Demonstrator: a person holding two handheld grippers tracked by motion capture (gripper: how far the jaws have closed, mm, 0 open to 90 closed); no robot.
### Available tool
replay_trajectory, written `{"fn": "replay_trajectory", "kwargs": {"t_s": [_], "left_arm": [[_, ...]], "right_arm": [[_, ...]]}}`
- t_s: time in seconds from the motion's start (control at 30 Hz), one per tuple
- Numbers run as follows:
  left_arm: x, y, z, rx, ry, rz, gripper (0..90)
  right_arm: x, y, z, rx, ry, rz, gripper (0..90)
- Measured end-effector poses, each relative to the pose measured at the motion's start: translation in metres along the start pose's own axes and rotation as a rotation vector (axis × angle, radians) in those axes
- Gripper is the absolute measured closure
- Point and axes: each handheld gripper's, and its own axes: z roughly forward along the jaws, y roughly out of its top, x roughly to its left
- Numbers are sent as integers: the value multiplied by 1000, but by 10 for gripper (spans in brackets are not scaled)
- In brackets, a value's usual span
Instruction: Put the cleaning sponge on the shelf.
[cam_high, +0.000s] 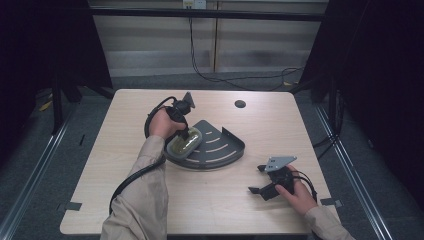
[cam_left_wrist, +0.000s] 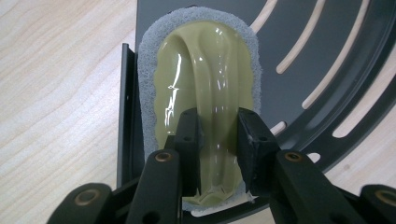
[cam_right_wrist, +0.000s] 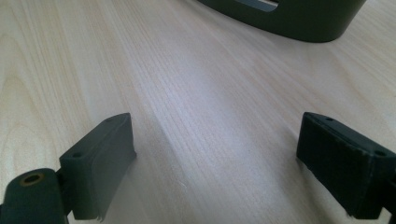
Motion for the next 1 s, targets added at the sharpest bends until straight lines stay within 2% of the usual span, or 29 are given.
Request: {"fn": "replay_trajectory", "kwargs": {"t_s": [0.2,0.73,1.0], "left_arm": [[2,-3,3,0,-2,-13,715],[6,-6,6,10,3,-14,713],[7,-7,5,-2,10,-20,689]], "right_arm": [[0,0,0,0,0,-1,106],[0,0,0,0,0,-1,106],[0,0,0,0,0,0,106]]}}
